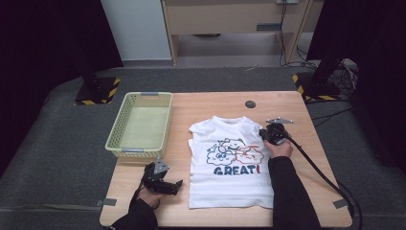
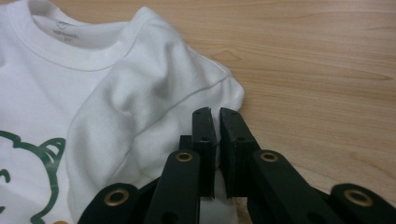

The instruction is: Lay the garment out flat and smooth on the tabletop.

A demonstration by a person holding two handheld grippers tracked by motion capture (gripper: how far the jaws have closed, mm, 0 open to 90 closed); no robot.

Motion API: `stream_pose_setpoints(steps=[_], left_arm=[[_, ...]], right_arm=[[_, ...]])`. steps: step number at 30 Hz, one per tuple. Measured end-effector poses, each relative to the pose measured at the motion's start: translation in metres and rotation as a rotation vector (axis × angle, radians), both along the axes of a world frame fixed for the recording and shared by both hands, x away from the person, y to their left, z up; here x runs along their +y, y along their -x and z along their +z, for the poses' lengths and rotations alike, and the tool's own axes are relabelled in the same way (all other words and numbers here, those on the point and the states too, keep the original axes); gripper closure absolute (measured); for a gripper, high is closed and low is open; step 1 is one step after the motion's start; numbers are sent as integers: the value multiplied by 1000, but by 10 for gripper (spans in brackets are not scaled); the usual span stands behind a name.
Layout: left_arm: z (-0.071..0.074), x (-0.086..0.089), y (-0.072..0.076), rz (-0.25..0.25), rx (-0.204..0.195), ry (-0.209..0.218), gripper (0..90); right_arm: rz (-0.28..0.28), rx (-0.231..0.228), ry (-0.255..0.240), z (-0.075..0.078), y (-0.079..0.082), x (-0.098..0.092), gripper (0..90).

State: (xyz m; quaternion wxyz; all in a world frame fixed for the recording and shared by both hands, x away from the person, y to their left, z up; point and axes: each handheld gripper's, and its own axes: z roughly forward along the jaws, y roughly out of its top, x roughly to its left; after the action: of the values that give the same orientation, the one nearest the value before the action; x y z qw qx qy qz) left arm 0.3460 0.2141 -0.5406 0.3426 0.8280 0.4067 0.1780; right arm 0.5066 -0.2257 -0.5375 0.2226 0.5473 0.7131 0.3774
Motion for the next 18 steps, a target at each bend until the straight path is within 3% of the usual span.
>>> stream_pose_setpoints(steps=[4, 8, 13, 18], left_arm=[[0, 0, 0, 0, 0, 0, 1], [0, 0, 0, 0, 0, 0, 0], [0, 0, 0, 0, 0, 0, 0], [0, 0, 0, 1, 1, 0, 0]], right_arm=[[12, 8, -26, 2, 0, -1, 859], [21, -21, -66, 13, 3, -3, 859], [40, -66, -102, 33, 12, -10, 860], [82, -107, -98, 57, 21, -7, 861]])
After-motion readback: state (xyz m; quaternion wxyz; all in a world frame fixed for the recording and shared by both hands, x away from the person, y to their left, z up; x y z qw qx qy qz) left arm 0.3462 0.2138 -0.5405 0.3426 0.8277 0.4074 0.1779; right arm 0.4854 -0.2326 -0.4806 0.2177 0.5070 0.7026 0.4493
